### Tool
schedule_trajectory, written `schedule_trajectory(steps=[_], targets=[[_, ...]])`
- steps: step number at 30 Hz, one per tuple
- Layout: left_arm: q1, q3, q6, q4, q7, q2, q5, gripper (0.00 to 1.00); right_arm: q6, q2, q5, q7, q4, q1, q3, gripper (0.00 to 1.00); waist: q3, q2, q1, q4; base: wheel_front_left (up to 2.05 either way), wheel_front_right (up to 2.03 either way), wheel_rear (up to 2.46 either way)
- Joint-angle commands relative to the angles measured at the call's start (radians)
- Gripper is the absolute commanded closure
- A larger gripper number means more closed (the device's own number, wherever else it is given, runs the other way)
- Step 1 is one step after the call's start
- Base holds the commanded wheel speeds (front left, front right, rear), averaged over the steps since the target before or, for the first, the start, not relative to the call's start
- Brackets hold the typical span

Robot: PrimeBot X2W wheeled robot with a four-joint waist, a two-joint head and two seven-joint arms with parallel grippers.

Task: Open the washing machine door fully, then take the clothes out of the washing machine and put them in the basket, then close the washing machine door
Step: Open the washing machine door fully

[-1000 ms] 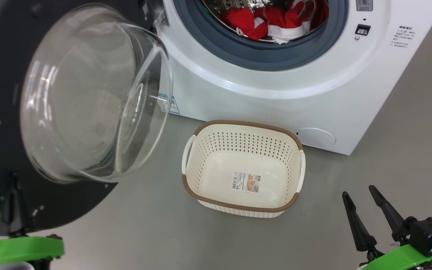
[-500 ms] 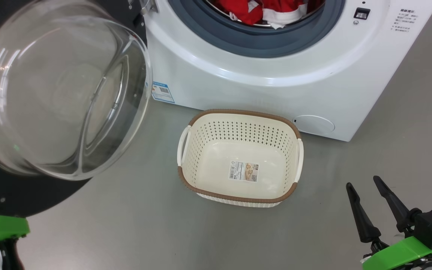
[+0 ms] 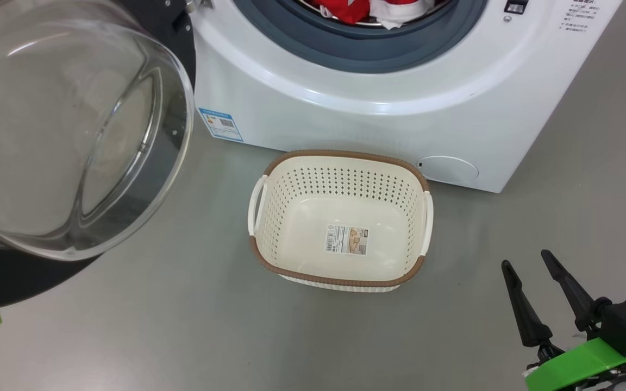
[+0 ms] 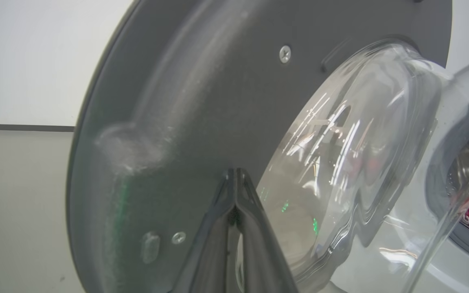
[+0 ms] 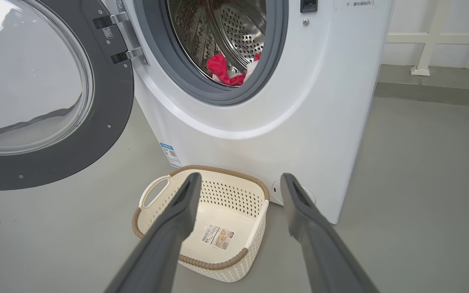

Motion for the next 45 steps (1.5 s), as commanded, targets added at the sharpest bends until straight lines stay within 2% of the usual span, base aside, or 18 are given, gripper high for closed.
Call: schedule_trajectory(steps=[1,12,16,23,28,33,45], targets=[[-0.019,0.038,0.002,-0.01,-0.005,0.065,0.007,1.0,0.006,-0.018,-0.006,-0.009,-0.028,-0.027,0.02,0.0,0.0,0.0,0.0,-0.003,0.0,0.0,0.0],[0.036,0.007,0.002,-0.014,-0.005,0.048,-0.009,1.0,0.006,-0.008,-0.004,-0.009,-0.02,-0.014,0.022,0.0,-0.035,0.0,0.0,-0.001,0.0,0.0,0.0],[0.074,-0.021,0.002,-0.041,-0.005,0.033,-0.025,0.93,0.006,-0.007,-0.003,-0.009,-0.019,-0.014,0.023,0.0,-0.045,0.0,0.0,0.001,0.0,0.0,0.0],[0.181,-0.109,0.002,-0.126,-0.005,-0.002,-0.052,0.73,0.006,-0.006,0.002,-0.009,-0.018,-0.006,0.02,0.0,-0.071,0.0,0.0,0.004,0.0,0.0,0.0],[0.251,-0.17,0.002,-0.187,-0.005,-0.019,-0.071,0.51,0.006,-0.005,0.007,-0.009,-0.019,0.001,0.016,0.0,-0.09,0.0,0.0,-0.008,0.0,0.0,0.0],[0.306,-0.242,0.002,-0.241,-0.005,-0.028,-0.075,0.0,0.006,0.001,0.012,-0.009,-0.022,0.007,0.005,0.0,-0.104,0.0,0.0,-0.033,0.0,0.0,0.0],[0.365,-0.402,0.002,-0.323,-0.005,-0.034,-0.088,0.0,0.006,0.011,0.02,-0.009,-0.03,0.019,-0.032,0.0,-0.113,0.0,0.0,-0.114,0.0,0.0,0.0]])
